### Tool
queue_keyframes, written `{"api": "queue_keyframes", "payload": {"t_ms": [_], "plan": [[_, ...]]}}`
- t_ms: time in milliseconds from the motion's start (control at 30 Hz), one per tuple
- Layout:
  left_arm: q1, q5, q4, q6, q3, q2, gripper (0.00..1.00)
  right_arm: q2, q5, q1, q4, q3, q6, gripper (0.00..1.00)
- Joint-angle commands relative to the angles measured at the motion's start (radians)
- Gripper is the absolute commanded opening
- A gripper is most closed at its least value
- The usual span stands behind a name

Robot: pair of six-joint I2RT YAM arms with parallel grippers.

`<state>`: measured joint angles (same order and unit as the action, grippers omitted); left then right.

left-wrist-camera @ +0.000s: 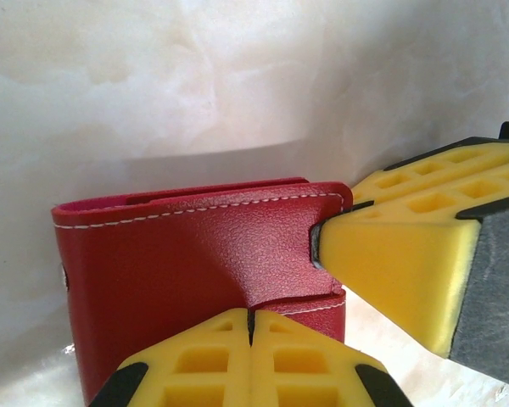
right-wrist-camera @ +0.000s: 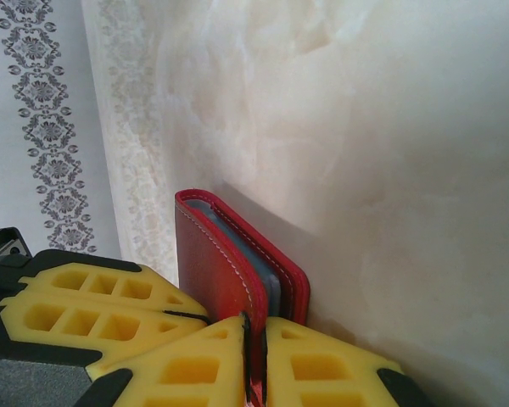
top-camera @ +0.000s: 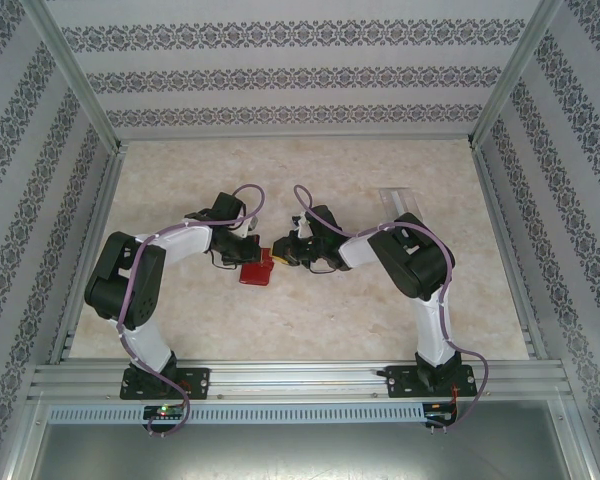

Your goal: Put the credit cards into the card holder

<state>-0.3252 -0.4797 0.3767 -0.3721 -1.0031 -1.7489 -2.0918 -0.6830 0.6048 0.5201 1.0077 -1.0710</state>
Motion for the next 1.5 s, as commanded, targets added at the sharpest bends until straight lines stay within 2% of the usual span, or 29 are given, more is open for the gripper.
{"api": "queue_keyframes", "payload": {"t_ms": [0,233,767,1467], "plan": [[0.012,-0.013,0.014,0.01,0.028,0.029,0.0,-0.017,-0.007,-0.001,0.003,0.01,-0.001,0.12],[0.011,-0.071,-0.016,-0.018,0.054,0.054,0.0,-0.023,-0.007,0.0,0.008,0.013,-0.004,0.12],[0.012,-0.002,0.015,0.004,0.017,0.012,0.0,-0.02,-0.007,0.001,0.006,0.012,-0.006,0.12],[0.015,-0.012,0.043,0.018,-0.003,0.017,0.0,-0.03,-0.012,0.004,0.008,0.017,-0.008,0.12]]}}
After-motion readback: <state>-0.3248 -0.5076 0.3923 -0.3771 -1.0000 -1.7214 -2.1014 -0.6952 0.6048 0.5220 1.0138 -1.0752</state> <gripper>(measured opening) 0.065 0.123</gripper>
